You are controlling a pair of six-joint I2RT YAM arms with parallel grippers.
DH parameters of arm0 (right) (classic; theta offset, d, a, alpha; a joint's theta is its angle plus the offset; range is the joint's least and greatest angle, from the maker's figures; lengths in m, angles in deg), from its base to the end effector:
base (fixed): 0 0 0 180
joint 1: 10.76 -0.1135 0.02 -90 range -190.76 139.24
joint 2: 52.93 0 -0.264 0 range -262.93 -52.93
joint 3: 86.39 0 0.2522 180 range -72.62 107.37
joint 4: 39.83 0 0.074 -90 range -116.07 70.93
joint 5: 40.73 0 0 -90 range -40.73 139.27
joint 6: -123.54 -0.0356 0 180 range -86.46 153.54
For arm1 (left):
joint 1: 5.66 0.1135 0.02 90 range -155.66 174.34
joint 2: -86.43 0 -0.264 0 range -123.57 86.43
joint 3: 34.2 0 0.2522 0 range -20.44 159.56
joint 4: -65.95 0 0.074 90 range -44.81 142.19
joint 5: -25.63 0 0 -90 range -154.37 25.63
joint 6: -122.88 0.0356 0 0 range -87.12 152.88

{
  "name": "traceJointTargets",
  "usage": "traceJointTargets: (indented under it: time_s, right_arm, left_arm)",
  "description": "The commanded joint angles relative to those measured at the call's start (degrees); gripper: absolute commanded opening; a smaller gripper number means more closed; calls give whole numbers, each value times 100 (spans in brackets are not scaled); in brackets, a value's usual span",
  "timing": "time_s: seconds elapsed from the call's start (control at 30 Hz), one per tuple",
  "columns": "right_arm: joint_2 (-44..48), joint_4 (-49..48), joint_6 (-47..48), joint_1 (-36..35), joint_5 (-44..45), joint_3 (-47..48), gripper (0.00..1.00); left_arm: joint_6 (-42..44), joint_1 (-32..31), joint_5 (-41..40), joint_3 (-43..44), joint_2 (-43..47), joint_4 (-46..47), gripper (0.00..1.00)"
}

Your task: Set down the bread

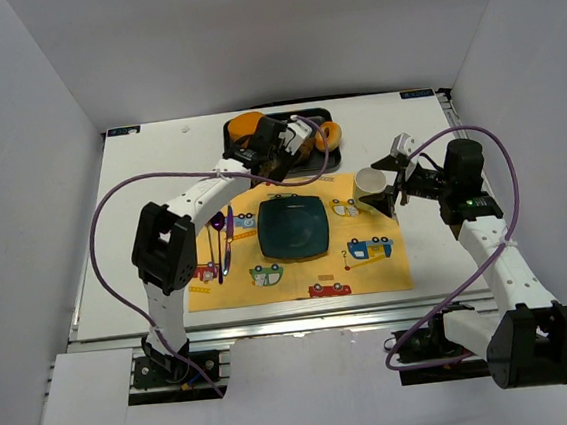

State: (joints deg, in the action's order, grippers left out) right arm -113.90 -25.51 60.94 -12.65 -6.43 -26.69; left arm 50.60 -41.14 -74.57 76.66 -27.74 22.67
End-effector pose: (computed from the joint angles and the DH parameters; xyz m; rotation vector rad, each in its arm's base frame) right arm 0.2335 0.0371 0.3135 -1.0448 1.4119 0.5668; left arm 0.3740 -0.2588 0.2606 0.9846 2.1539 0.0633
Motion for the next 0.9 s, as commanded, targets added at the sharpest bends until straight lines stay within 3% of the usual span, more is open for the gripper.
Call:
traceJointTargets:
  time_s: [0.0,0.87]
  right_arm:
    - [-29,-223,-50,40,-134,-41,89]
    - [-11,-311,-182,31,-204,-84,89]
  left_arm:
    - [48,-37,53,195,-70,69,59]
    - [-268,-37,-70,529,-536,-80,58]
